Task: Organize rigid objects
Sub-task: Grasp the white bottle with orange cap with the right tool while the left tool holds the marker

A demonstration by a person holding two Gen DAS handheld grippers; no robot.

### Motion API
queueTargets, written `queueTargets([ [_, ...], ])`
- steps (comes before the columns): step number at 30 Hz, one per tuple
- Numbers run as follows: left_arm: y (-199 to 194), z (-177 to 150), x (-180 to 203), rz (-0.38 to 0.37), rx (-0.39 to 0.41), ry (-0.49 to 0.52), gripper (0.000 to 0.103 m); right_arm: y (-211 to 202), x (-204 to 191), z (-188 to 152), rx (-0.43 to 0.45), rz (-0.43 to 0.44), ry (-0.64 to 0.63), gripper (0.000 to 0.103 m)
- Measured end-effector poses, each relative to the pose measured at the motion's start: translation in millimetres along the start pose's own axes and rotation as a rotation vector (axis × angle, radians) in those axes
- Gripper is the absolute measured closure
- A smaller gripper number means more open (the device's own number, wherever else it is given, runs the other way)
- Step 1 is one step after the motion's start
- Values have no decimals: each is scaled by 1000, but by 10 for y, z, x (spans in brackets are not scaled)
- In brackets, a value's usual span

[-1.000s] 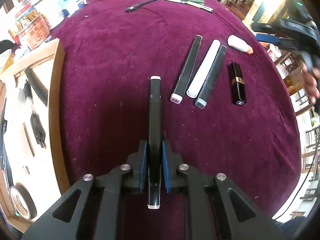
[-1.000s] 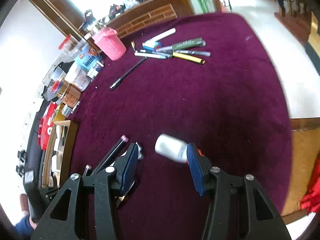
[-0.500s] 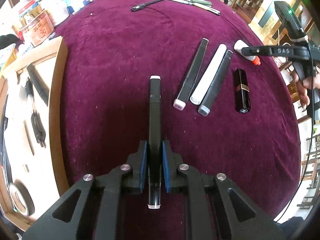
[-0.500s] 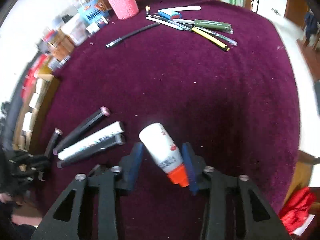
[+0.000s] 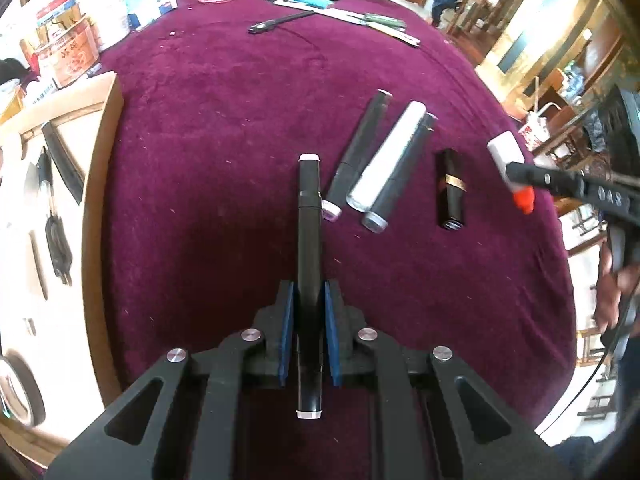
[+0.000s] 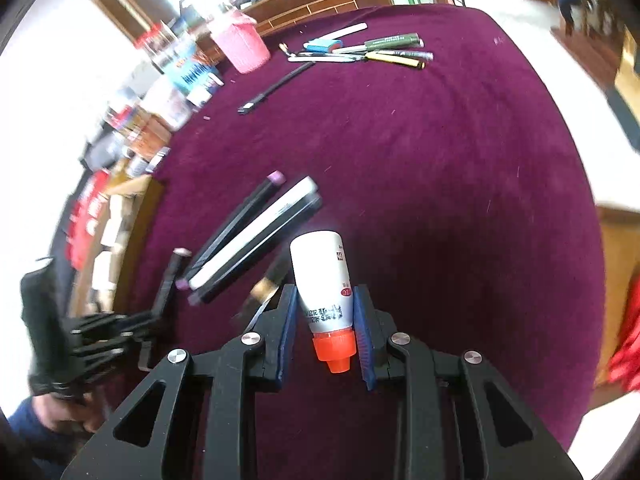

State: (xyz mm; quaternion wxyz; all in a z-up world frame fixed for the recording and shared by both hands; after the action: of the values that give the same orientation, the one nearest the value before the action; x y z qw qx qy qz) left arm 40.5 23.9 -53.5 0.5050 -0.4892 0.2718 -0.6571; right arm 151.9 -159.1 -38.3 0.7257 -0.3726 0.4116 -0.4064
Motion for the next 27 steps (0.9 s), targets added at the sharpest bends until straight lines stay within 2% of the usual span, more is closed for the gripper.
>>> queueTargets([
  [5, -93, 9, 143, -26, 10, 37, 91, -42, -302, -323, -25, 64, 8, 79],
  [14, -384, 2, 134, -68, 56, 47, 91, -118, -823, -420, -19, 97, -49, 79],
  [20, -734, 21, 11, -86, 125, 23, 91, -182, -1219, -446, -20, 141, -92, 79],
  [27, -1092, -63, -345, -62, 184, -31, 91, -97, -1777, -487, -39, 186, -158, 79],
])
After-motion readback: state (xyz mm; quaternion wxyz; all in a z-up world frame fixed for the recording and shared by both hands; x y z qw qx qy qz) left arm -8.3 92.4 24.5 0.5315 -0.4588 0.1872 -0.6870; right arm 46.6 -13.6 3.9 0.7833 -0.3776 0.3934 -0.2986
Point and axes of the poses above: each gripper's, at about its wrist camera, not at the fingertips, and y roughly the way its jaws point, x to its right, z to its top, the point moved 8 cm from there along y, roughly the way its jaws point, and after that the axes turned 12 degrees about -z, right-handed, at the moved point
